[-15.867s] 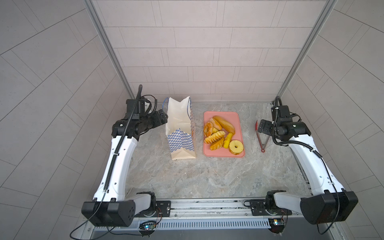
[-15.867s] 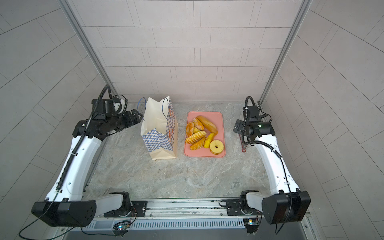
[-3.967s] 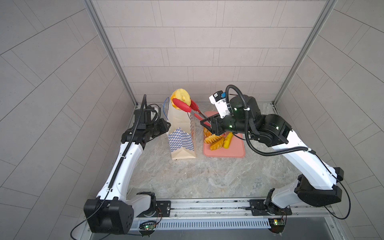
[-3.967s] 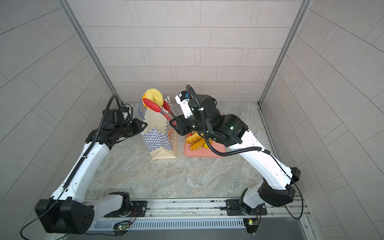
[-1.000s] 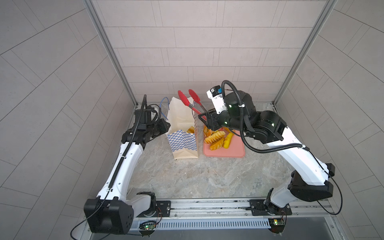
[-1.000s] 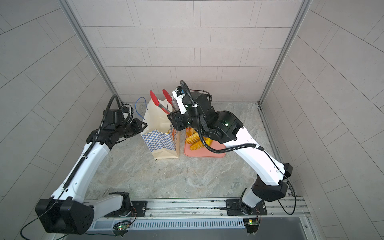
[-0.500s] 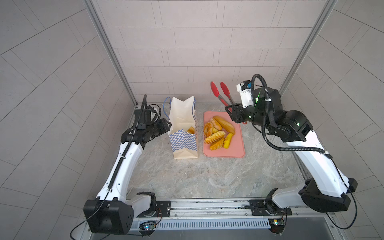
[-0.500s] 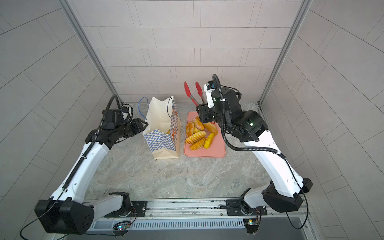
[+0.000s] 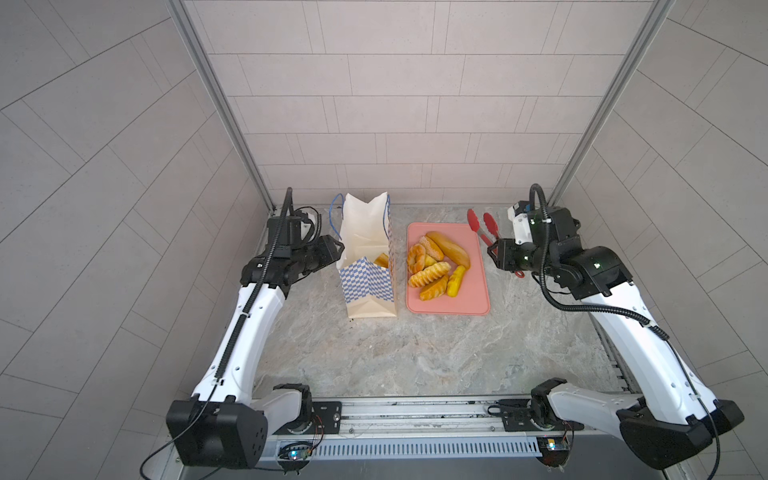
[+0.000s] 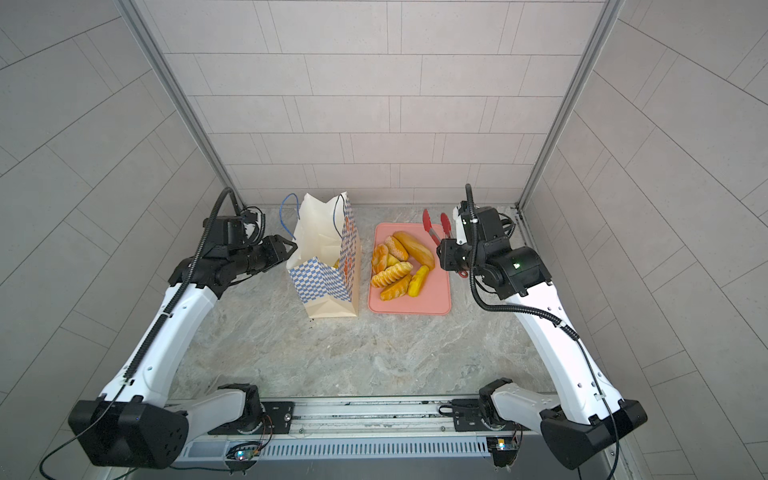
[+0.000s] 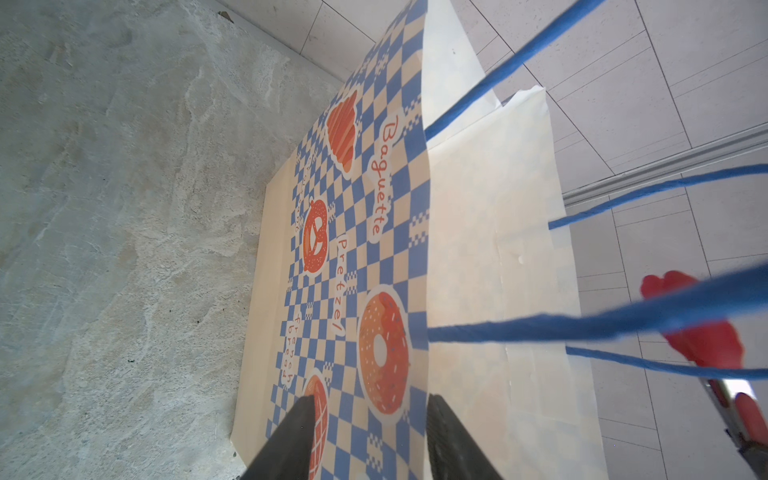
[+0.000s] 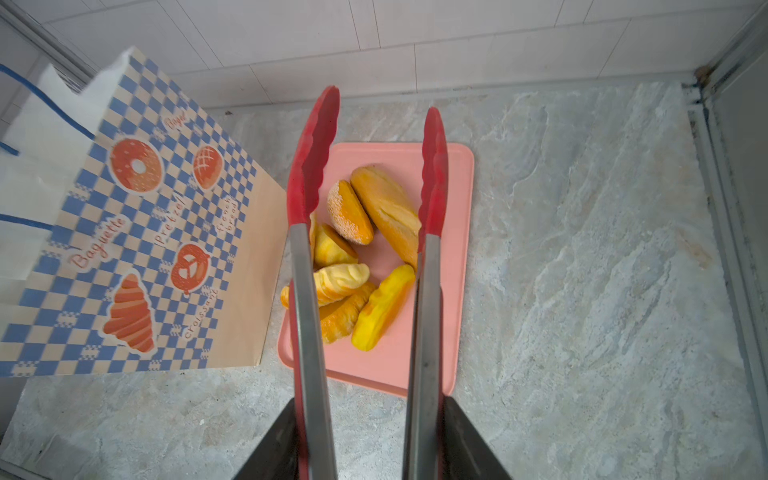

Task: Place the fake bread into the paper bag
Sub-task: 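Withdraw the empty tongs from the bag back toward the tray, then lower the tongs around the yellow bread on the tray with the right gripper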

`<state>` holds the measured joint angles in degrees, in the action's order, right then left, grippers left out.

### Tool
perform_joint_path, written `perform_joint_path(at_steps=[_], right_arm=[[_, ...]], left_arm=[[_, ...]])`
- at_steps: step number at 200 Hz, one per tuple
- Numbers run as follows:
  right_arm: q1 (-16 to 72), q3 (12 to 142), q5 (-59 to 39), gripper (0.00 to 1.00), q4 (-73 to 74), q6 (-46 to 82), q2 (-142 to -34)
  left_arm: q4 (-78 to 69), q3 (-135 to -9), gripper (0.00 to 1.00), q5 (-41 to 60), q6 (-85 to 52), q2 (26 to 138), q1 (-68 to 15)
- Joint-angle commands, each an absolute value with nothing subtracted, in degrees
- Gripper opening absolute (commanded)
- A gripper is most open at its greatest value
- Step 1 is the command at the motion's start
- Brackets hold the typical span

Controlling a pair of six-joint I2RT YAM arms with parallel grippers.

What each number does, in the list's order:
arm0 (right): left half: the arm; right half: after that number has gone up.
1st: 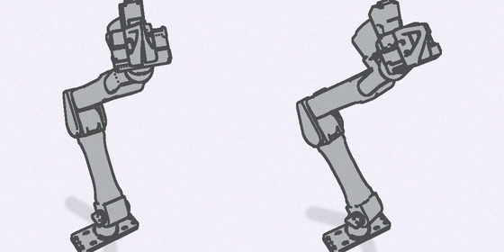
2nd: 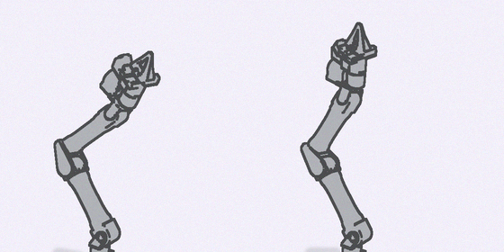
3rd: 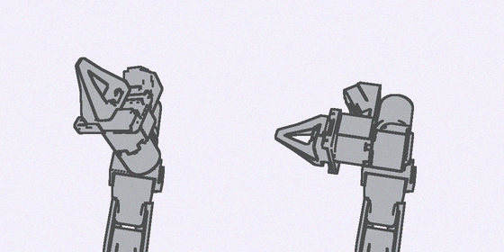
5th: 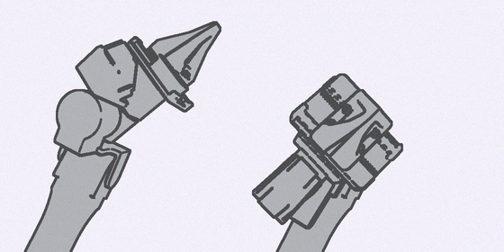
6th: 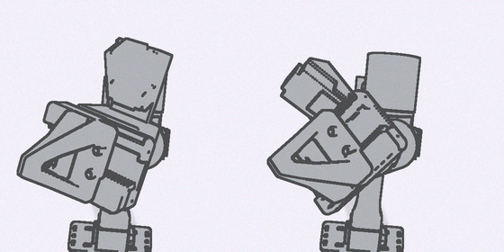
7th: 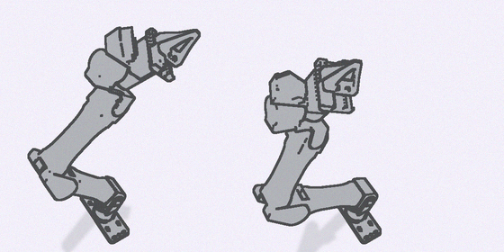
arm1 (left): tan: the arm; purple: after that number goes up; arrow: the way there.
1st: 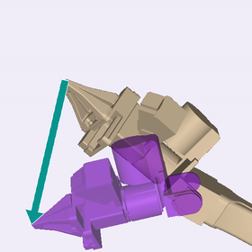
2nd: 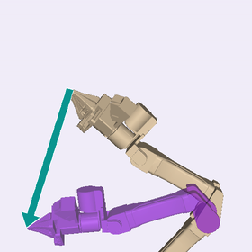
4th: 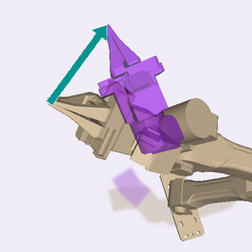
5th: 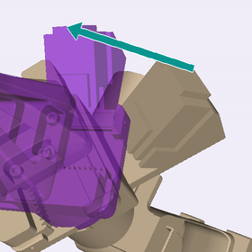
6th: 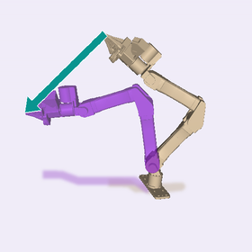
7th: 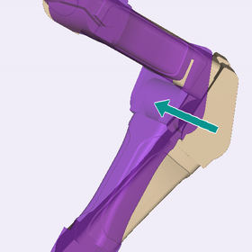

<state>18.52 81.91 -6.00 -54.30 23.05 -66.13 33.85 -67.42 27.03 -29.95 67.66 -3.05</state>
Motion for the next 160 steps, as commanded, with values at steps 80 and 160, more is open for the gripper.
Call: perform_joint_path(at_steps=[80,160], right_arm=[[15.1,64.1,-12.5,0.49,-46.6,27.0,-62.8],[15.0,56.3,-15.2,0.49,-40.5,30.3,-64.0]], left_arm=[[34.0,-68.1,0.5,27.9,-29.2,67.4,-3.3],[33.9,-67.2,0.5,27.6,-29.2,67.3,-3.4]])
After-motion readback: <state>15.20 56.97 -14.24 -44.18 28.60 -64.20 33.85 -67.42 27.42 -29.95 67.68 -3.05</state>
